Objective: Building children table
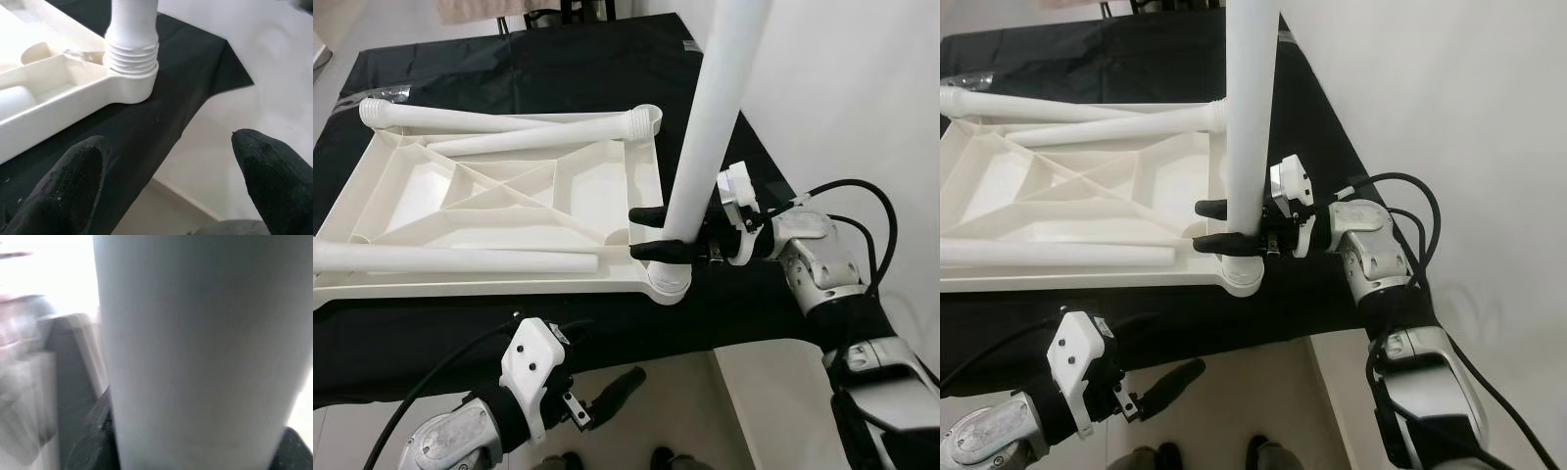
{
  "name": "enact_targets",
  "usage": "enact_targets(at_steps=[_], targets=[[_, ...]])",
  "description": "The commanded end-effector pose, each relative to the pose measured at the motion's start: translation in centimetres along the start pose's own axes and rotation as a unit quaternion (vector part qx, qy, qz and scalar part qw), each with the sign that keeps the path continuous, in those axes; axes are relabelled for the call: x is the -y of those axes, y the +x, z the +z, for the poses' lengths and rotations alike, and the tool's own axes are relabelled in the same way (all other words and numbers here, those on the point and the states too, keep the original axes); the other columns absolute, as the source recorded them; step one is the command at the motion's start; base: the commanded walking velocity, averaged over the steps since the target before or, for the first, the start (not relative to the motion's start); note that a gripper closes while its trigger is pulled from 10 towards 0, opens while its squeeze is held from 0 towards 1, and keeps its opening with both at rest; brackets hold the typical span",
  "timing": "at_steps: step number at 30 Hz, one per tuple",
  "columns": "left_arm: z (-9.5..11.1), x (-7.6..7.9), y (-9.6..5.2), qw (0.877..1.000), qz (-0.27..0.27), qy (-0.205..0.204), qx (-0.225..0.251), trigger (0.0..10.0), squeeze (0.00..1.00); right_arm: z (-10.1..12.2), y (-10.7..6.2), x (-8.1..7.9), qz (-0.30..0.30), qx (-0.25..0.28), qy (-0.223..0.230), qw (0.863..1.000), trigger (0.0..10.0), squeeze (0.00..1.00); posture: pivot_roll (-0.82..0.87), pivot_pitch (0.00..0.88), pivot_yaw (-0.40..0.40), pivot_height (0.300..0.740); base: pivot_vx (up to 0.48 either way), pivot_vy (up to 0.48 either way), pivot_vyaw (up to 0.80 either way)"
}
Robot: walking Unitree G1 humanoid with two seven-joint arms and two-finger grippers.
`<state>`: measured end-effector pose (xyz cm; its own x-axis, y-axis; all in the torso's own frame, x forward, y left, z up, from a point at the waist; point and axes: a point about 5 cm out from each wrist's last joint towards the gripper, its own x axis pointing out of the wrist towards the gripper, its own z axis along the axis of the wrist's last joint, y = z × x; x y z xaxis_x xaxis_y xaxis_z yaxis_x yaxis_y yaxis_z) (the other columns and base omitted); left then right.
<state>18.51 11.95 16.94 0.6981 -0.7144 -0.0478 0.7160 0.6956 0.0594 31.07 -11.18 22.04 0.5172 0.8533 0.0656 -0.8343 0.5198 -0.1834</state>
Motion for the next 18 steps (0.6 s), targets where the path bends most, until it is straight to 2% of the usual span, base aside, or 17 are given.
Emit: enact_targets(at_steps=[1,2,3,4,5,6,8,10,11,18], targets=[[-0.3,0.3,-0.2,1.000,-0.002,-0.007,-0.007,10.0,0.00,-5.6,-1.7,-3.1,-0.181,-0.166,0.099,0.964,10.0,0.00,-0.02,0.316,-0.066,0.740,0.000,0.000,0.00],[-0.3,0.3,-0.2,1.000,-0.001,-0.009,-0.005,10.0,0.00,-5.5,-2.2,-5.0,-0.234,-0.163,0.124,0.950,10.0,0.00,-0.02,0.317,-0.061,0.740,0.000,0.000,0.00],[-0.3,0.3,-0.2,1.000,-0.001,-0.009,-0.005,10.0,0.00,-5.5,-2.2,-5.0,-0.234,-0.163,0.124,0.950,10.0,0.00,-0.02,0.317,-0.061,0.740,0.000,0.000,0.00],[-0.2,0.3,-0.2,1.000,0.001,-0.010,-0.004,10.0,0.00,-6.1,-2.0,-6.9,-0.275,-0.159,0.146,0.937,10.0,0.00,-0.01,0.324,-0.044,0.740,0.000,0.000,0.00],[-0.2,0.3,-0.2,1.000,0.001,-0.010,-0.004,10.0,0.00,-6.1,-2.0,-6.9,-0.275,-0.159,0.146,0.937,10.0,0.00,-0.01,0.324,-0.044,0.740,0.000,0.000,0.00],[-0.2,0.3,-0.2,1.000,0.002,-0.010,-0.004,10.0,0.00,-6.6,-1.6,-8.0,-0.297,-0.155,0.157,0.929,10.0,0.00,-0.01,0.324,-0.037,0.740,0.000,0.000,0.00],[-0.2,0.3,-0.2,1.000,0.002,-0.010,-0.004,10.0,0.00,-6.6,-1.6,-8.0,-0.297,-0.155,0.157,0.929,10.0,0.00,-0.01,0.324,-0.037,0.740,0.000,0.000,0.00],[-0.3,0.2,-0.2,1.000,0.004,-0.010,-0.004,10.0,0.00,-7.7,0.0,-8.0,-0.335,-0.139,0.164,0.917,10.0,0.00,-0.01,0.309,-0.017,0.740,0.000,0.000,0.00],[-0.3,0.2,-0.2,1.000,0.003,-0.010,-0.006,10.0,0.00,-8.0,0.5,-7.4,-0.345,-0.130,0.157,0.916,10.0,0.00,0.00,0.302,-0.021,0.740,0.000,0.000,0.00],[-0.5,0.2,0.0,1.000,0.002,-0.007,-0.006,10.0,0.00,-7.0,0.4,-6.8,-0.388,-0.131,0.158,0.898,10.0,0.00,0.00,0.292,-0.021,0.740,0.000,0.000,0.00]])
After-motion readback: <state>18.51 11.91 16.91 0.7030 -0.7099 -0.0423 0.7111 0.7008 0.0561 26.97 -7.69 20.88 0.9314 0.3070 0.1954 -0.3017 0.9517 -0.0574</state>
